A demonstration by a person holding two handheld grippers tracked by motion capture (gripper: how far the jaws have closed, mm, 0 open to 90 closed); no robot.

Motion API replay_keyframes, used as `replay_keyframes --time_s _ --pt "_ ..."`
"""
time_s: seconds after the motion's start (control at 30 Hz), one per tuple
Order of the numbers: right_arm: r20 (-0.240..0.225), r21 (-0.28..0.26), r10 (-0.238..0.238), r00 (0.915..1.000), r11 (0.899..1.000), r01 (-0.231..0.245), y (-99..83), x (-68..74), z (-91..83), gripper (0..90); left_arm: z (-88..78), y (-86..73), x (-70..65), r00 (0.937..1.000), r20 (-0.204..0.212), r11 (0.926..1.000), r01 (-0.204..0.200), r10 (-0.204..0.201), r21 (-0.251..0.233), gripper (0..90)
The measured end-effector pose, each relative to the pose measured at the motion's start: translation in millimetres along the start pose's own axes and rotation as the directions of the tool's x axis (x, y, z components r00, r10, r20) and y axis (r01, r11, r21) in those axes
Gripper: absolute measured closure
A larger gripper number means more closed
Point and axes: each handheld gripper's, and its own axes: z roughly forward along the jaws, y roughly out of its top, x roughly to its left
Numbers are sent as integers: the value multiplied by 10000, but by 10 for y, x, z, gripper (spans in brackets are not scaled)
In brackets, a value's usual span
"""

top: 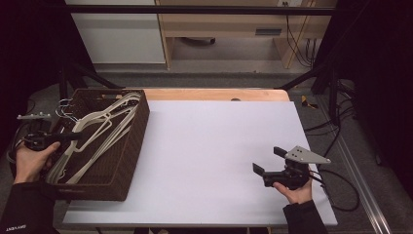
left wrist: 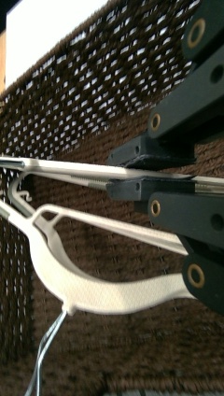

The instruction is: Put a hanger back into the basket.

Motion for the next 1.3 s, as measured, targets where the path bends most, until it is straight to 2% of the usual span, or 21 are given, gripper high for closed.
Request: replay_keyframes --time_s 0.07,0.1,0.17,0.2,0.27,0.33,0.37,0.43,0.47,0.5,0.6,0.67,0.7,0.83,0.93,1.07,1.17,1.23,1.3 --pt "23 -21 95 10000 10000 -95 2 6 4 32 13 23 -43 9967 -807 9996 -54 76 274 820" --pt "5 -11 65 10000 10000 -65 0 6 4 32 23 26 -69 9921 -1246 9993 -122 166 367 772" --pt "-7 3 48 10000 10000 -48 -1 5 3 32 12 25 -108 9813 -1917 9997 -139 176 207 678" --pt "-22 -9 67 10000 10000 -67 -1 8 5 31 -7 19 -125 9775 -2089 9995 -299 308 71 646" --pt "-23 24 -33 10000 10000 33 -3 1 6 32 -55 8 -189 9659 -2551 9978 -550 440 -363 570" --pt "-22 23 -47 10000 10000 47 -4 0 9 31 -108 -5 -282 9649 -2579 9938 -737 499 -835 524" --pt "-30 16 -22 10000 10000 22 -4 1 9 31 -134 -12 -340 9654 -2541 9910 -871 588 -1016 497" --pt "-63 -27 63 10000 10000 -63 -2 7 6 31 -173 -30 -463 9722 -2206 9826 -1129 787 -1471 455" --pt "-34 -41 74 10000 10000 -74 -1 7 7 31 -173 -30 -463 9722 -2206 9826 -1129 787 -1471 423" --pt "-55 -70 81 10000 9999 -81 -2 7 6 31 -199 -53 -597 9767 -1910 9735 -1339 979 -1856 410" --pt "-34 -88 61 10000 9999 -61 -3 7 7 30 -212 -80 -802 9820 -1385 9599 -1584 1286 -2314 357" --pt "-34 -126 78 10000 9999 -78 -3 9 5 29 -210 -101 -936 9860 -954 9499 -1582 1371 -2695 328" --pt "-44 -183 108 9999 9998 -109 -2 12 5 28 -199 -111 -1003 9855 -813 9448 -1662 1490 -2824 306" --pt "-40 -256 80 10000 9996 -81 -2 9 -2 24 -124 -162 -1281 9815 -212 9284 -1869 1903 -3211 222" --pt "18 -327 92 10000 9994 -91 -1 8 -6 18 -40 -208 -1467 9781 425 9239 -1776 2037 -3389 172" --pt "43 -350 89 10000 9994 -87 -2 9 -12 14 61 -278 -1716 9667 802 9158 -2016 2432 -3474 115" --pt "25 -404 66 10000 9992 -65 -2 7 -20 14 129 -332 -1843 9577 979 9177 -2257 2704 -3268 92" --pt "-28 -372 46 10000 9993 -47 -2 3 -34 14 156 -365 -1899 9514 976 9142 -2479 2922 -3207 83" --pt "41 -437 36 10000 9990 -34 -1 -1 -38 13 177 -396 -1931 9503 1074 9188 -2477 2921 -3074 78"
